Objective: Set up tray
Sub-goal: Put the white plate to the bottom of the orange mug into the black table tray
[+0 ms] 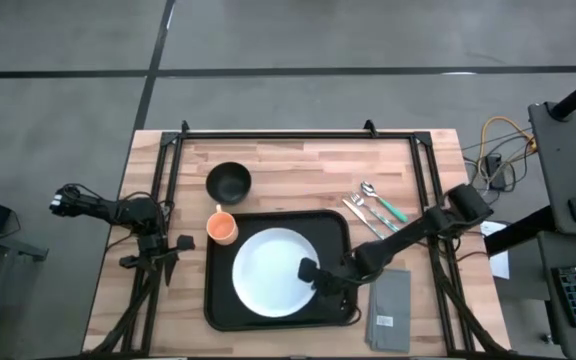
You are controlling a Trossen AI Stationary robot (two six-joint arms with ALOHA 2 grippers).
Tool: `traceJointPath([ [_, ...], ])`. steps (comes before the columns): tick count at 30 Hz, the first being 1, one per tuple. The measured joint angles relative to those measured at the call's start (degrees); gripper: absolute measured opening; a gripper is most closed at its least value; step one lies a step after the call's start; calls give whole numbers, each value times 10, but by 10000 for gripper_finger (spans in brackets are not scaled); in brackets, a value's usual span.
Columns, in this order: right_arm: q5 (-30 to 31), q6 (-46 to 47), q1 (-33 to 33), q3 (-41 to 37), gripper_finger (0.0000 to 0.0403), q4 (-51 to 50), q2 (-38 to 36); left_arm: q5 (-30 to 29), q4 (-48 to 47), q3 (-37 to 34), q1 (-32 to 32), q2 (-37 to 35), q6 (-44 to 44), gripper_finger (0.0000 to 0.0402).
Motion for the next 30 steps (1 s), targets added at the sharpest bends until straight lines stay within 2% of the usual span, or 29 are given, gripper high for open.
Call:
traceJointPath([
  [16, -1, -42, -1, 106, 9, -5, 96, 0, 0, 0, 0, 11, 0, 98],
  [30, -6, -53, -23, 129, 8, -2, 108, 0, 0, 0, 0, 17, 0, 98],
])
